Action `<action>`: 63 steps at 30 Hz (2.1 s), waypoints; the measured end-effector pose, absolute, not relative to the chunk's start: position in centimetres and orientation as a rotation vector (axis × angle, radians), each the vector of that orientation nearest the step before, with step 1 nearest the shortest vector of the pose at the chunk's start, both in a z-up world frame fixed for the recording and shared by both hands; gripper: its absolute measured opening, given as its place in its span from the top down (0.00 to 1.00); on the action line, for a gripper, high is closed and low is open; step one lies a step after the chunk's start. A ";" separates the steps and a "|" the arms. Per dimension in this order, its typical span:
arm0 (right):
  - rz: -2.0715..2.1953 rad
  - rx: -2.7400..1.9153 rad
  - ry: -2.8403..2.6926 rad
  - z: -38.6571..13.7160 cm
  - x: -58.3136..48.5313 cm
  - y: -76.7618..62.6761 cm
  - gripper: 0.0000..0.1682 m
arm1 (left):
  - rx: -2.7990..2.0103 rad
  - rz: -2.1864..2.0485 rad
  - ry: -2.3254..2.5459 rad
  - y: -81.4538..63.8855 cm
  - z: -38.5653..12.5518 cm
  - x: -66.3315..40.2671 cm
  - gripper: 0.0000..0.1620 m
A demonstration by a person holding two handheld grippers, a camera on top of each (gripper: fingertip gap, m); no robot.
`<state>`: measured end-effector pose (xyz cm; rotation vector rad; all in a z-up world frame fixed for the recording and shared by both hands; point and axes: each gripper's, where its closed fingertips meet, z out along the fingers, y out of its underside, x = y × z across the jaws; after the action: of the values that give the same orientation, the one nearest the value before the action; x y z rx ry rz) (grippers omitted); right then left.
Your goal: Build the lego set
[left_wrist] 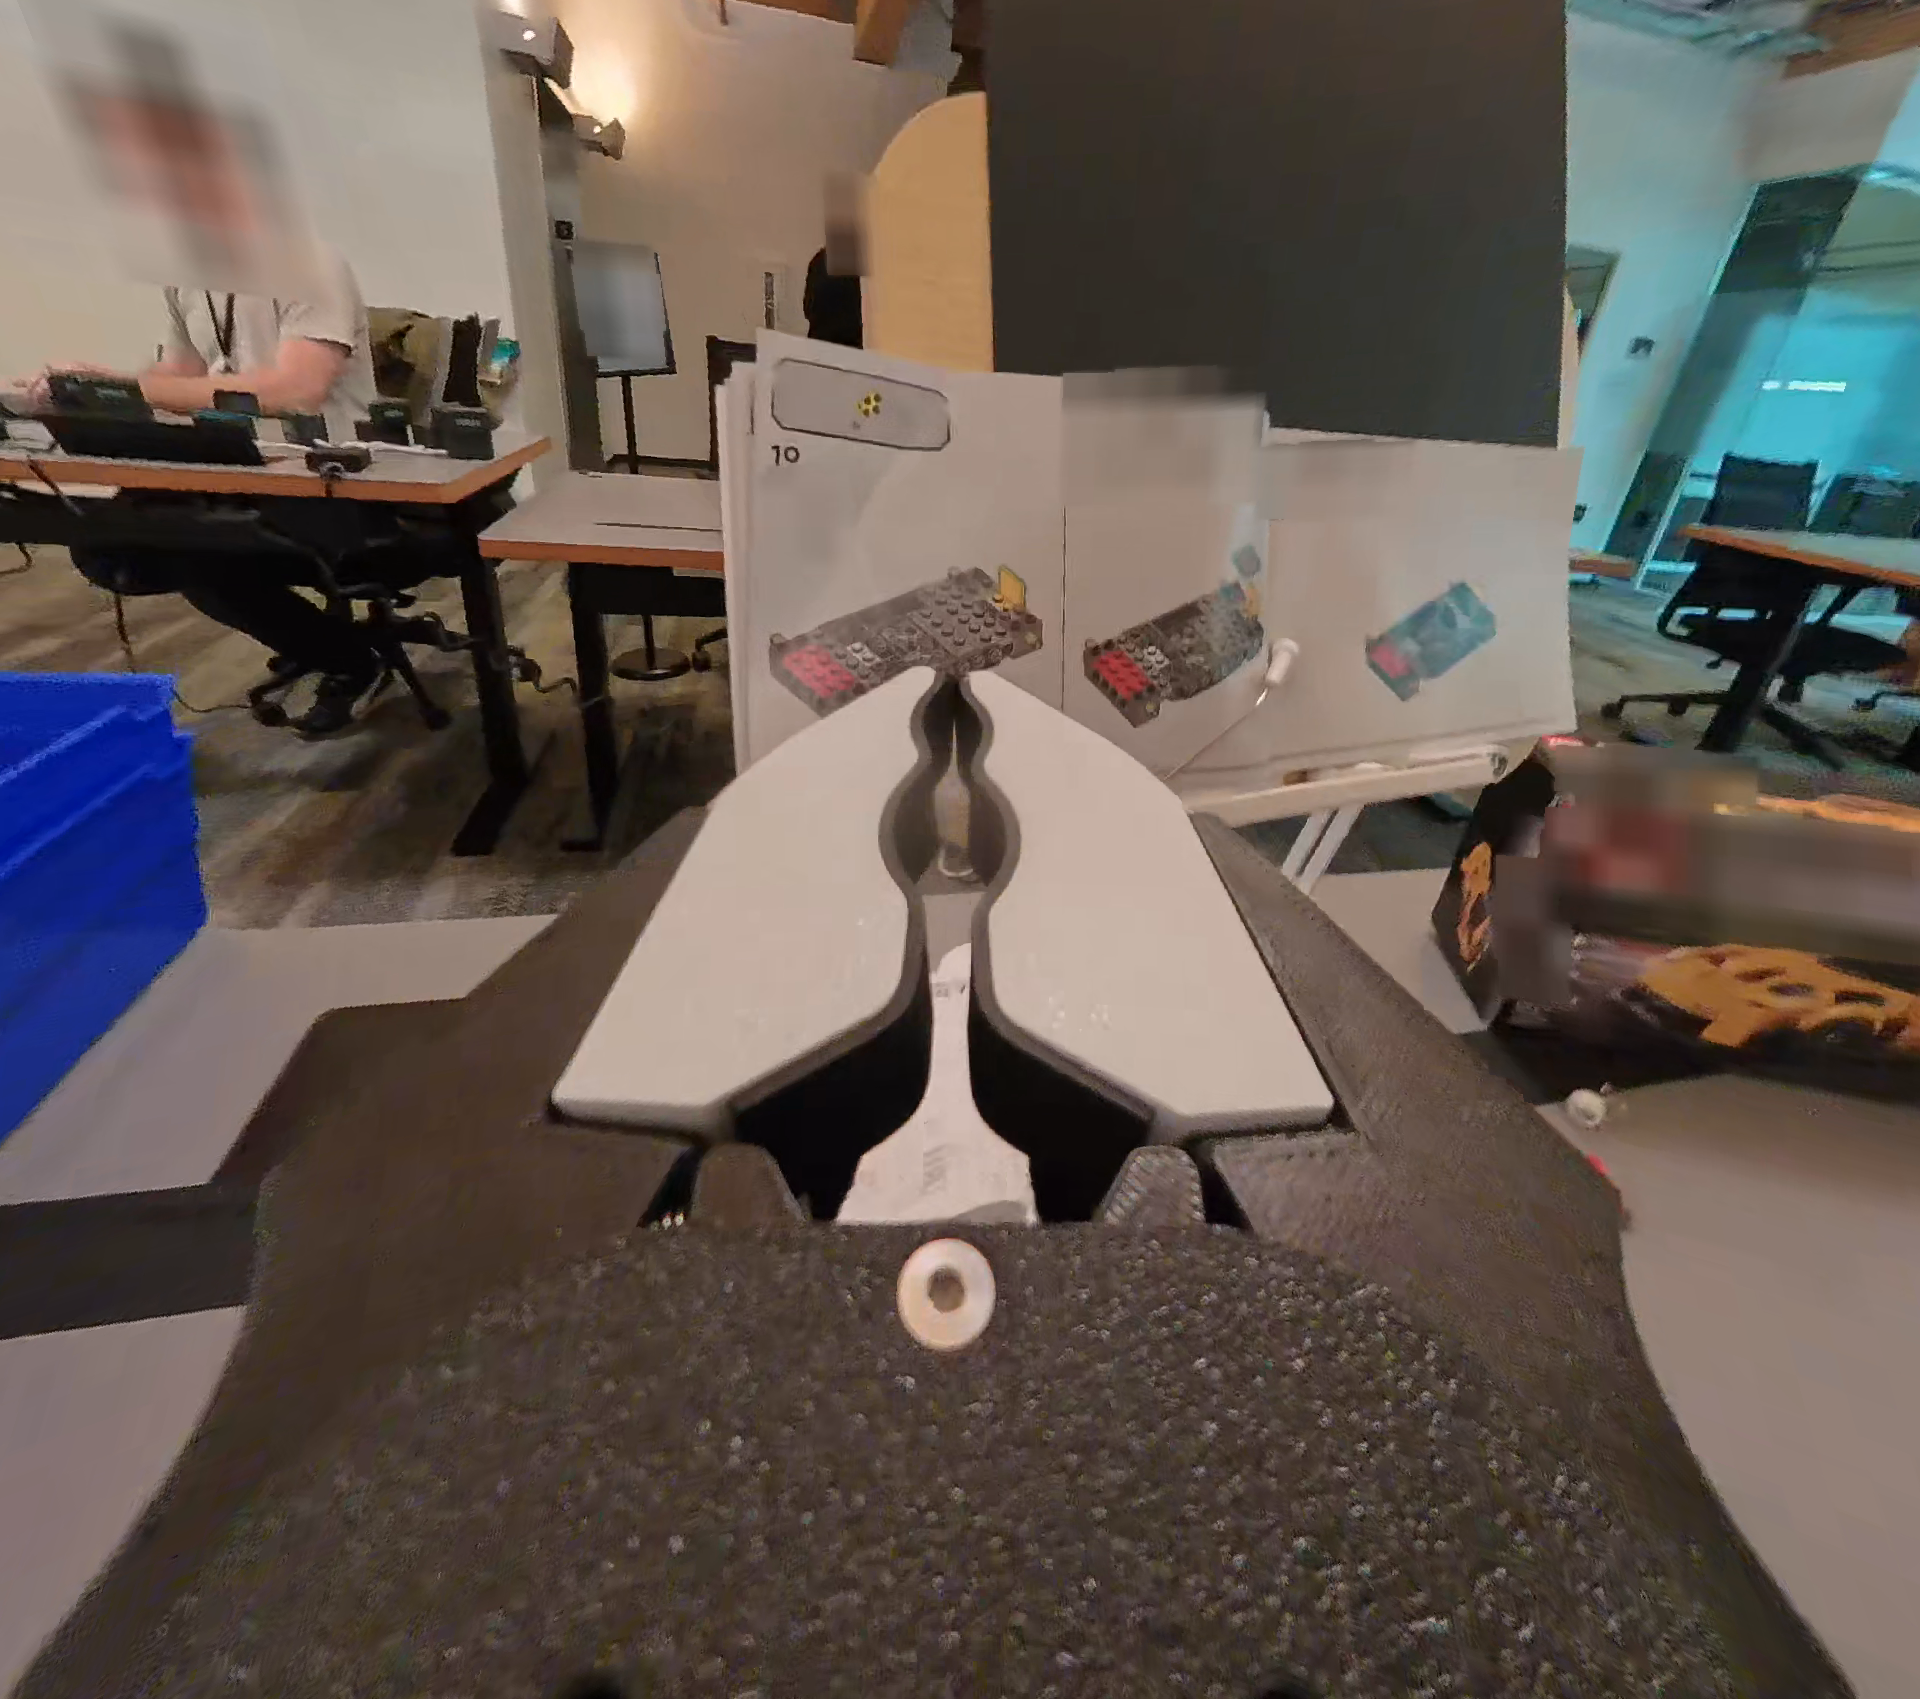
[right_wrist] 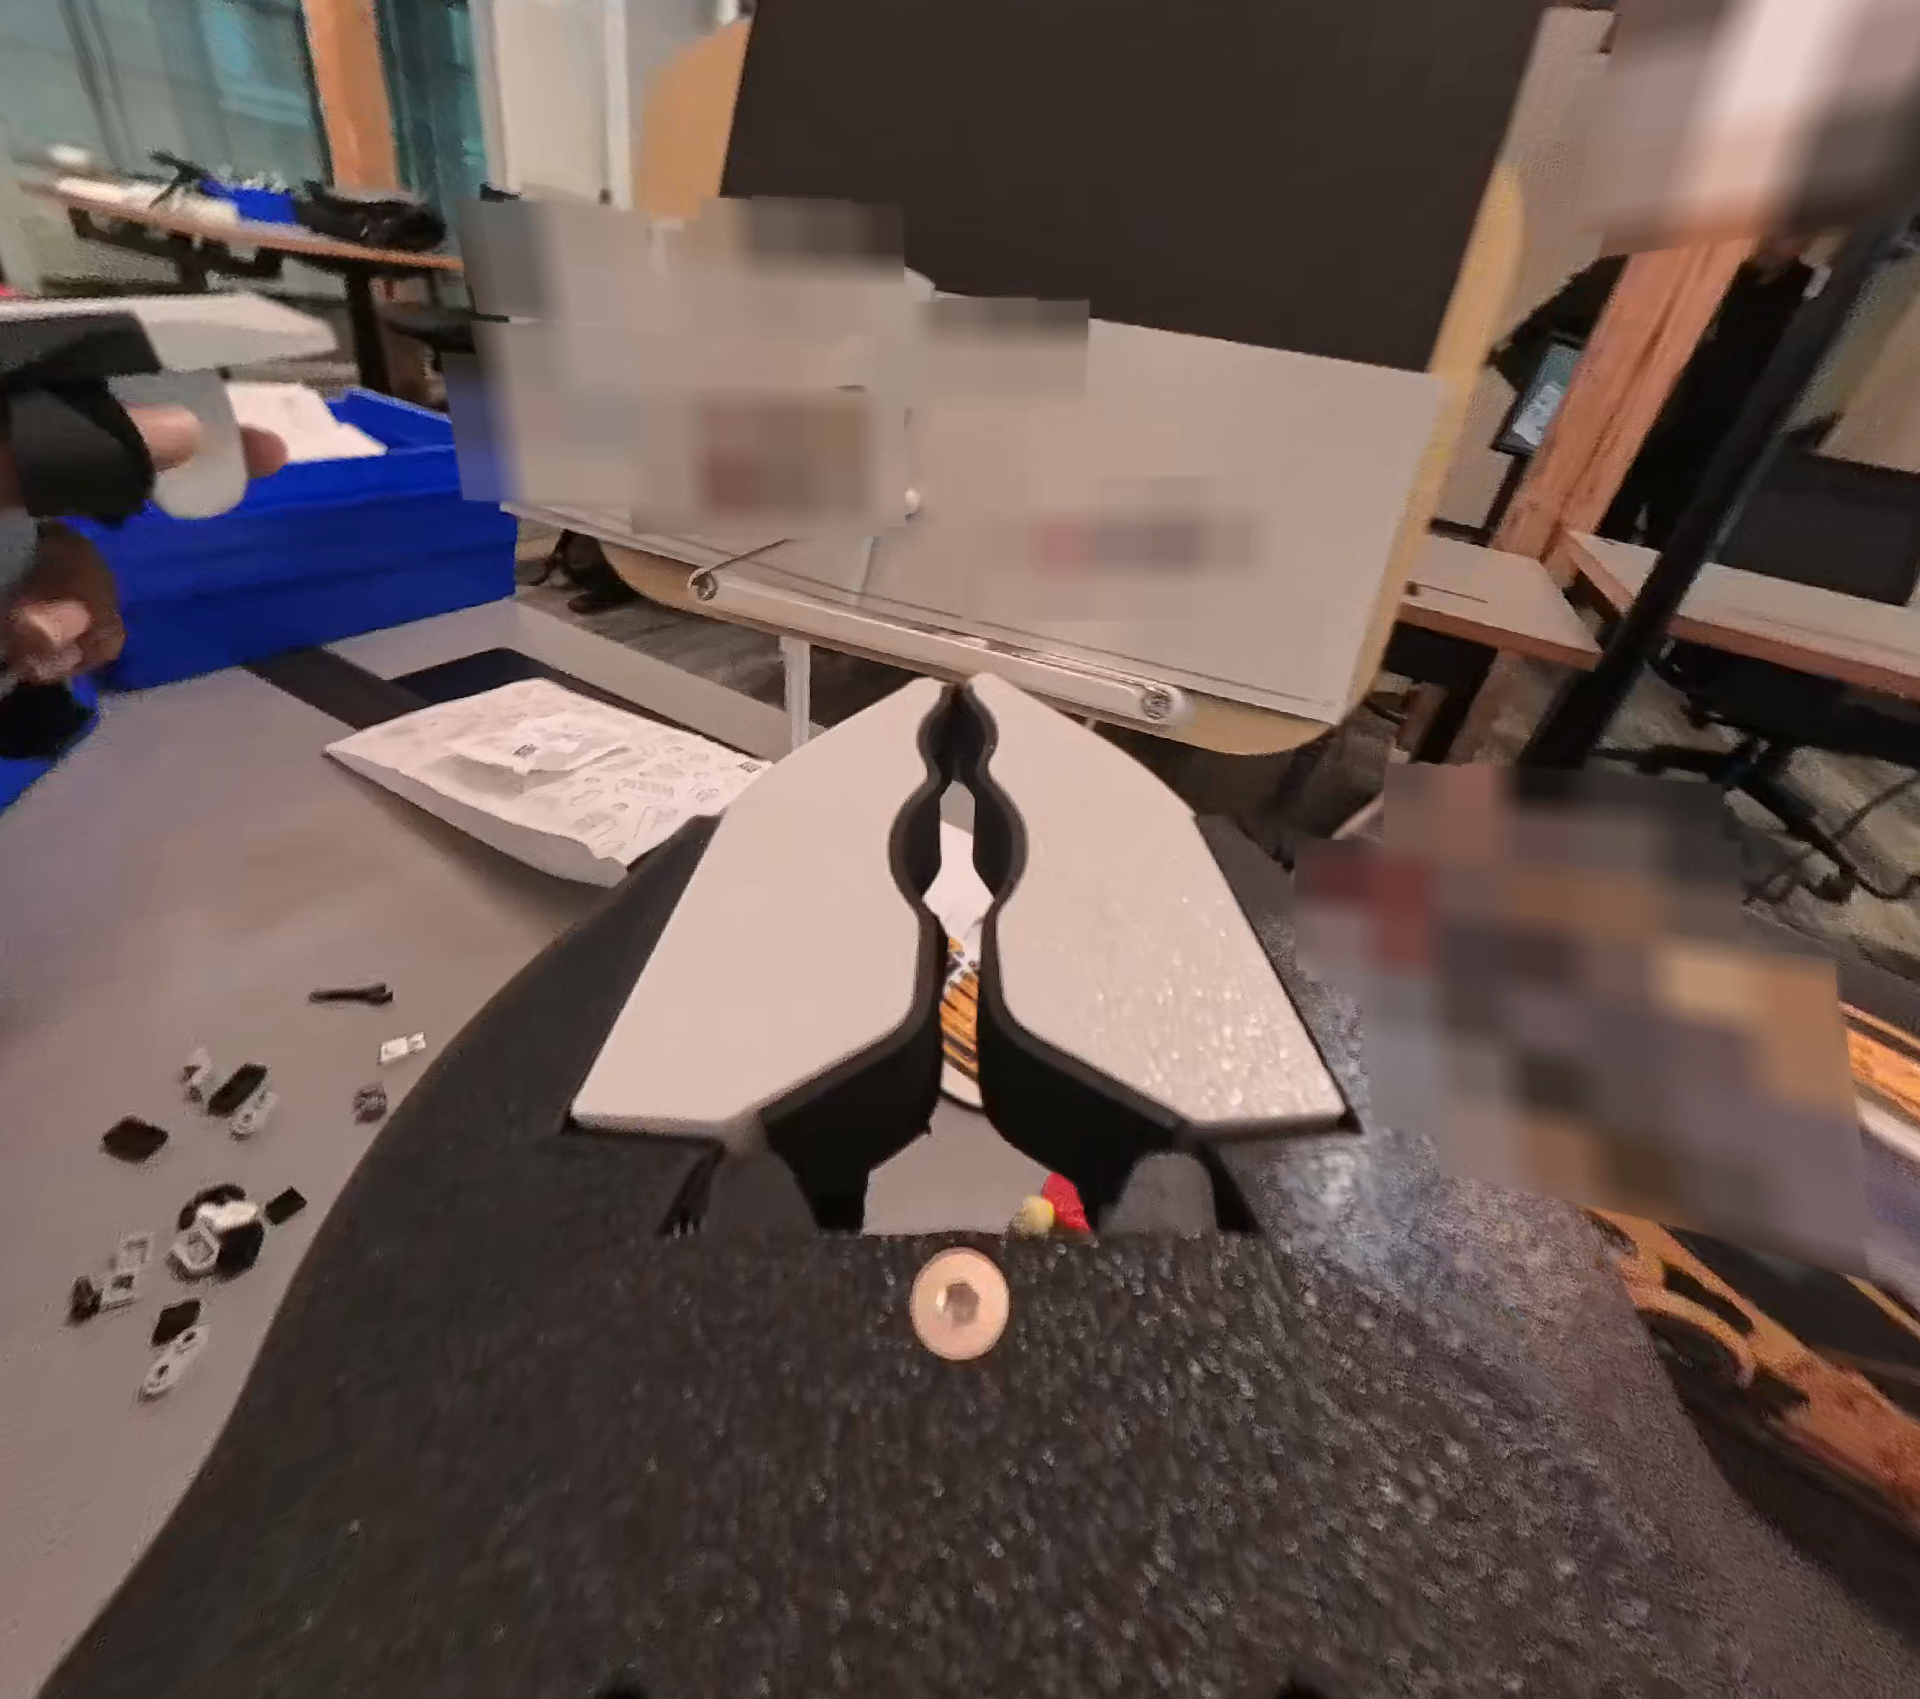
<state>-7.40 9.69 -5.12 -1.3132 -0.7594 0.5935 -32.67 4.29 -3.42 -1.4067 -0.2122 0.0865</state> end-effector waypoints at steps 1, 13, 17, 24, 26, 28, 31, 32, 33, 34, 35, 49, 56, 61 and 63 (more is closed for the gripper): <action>0.601 -1.319 -0.722 -4.9 -6.7 9.8 1.00 | -1.405 0.078 -0.231 4.6 -3.3 -32.8 1.00; 0.616 -1.400 -0.632 -8.8 -3.9 13.4 1.00 | -1.404 0.245 -0.205 6.1 -4.1 -34.8 1.00; 0.588 -1.385 -0.671 -9.3 -4.6 12.8 1.00 | -1.423 0.277 -0.182 6.5 -4.7 -34.5 1.00; 0.620 -1.390 -0.691 -9.9 -5.2 12.4 1.00 | -1.447 0.288 -0.179 7.2 -5.6 -34.5 1.00; 0.630 -1.396 -0.695 -10.1 -5.3 12.3 1.00 | -1.442 0.291 -0.172 7.2 -5.4 -34.4 1.00; 0.623 -1.389 -0.703 -10.1 -5.4 12.2 1.00 | -1.439 0.300 -0.155 7.2 -5.2 -34.3 1.00; 0.626 -1.391 -0.708 -10.2 -5.5 12.1 1.00 | -1.440 0.317 -0.126 7.3 -4.7 -34.1 1.00; 0.631 -1.392 -0.705 -10.2 -5.6 12.1 1.00 | -1.434 0.313 -0.117 7.4 -4.4 -34.0 1.00; 0.634 -1.394 -0.705 -10.2 -5.6 12.0 1.00 | -1.434 0.312 -0.109 7.6 -4.1 -33.9 1.00; 0.632 -1.393 -0.705 -10.2 -5.7 12.0 1.00 | -1.430 0.319 -0.103 7.8 -3.7 -34.0 1.00; 0.629 -1.389 -0.705 -10.1 -5.8 12.0 1.00 | -1.421 0.334 -0.101 8.0 -3.2 -34.2 1.00; 0.666 -1.403 -0.692 -10.5 -6.1 12.4 1.00 | -1.357 0.357 -0.114 9.6 -1.1 -35.3 1.00; 0.676 -1.394 -0.692 -10.2 -6.0 12.1 1.00 | -1.360 0.362 -0.116 9.3 -1.5 -35.5 1.00; 0.685 -1.398 -0.699 -10.3 -6.2 11.9 1.00 | -1.363 0.351 -0.118 9.1 -1.6 -35.6 1.00; 0.680 -1.396 -0.707 -10.4 -6.3 11.9 1.00 | -1.364 0.350 -0.114 9.1 -1.6 -35.5 1.00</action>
<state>-6.27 11.88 -10.40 -1.3962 -0.7069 0.6799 -35.52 9.13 -1.64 -1.3641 -0.1139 0.3495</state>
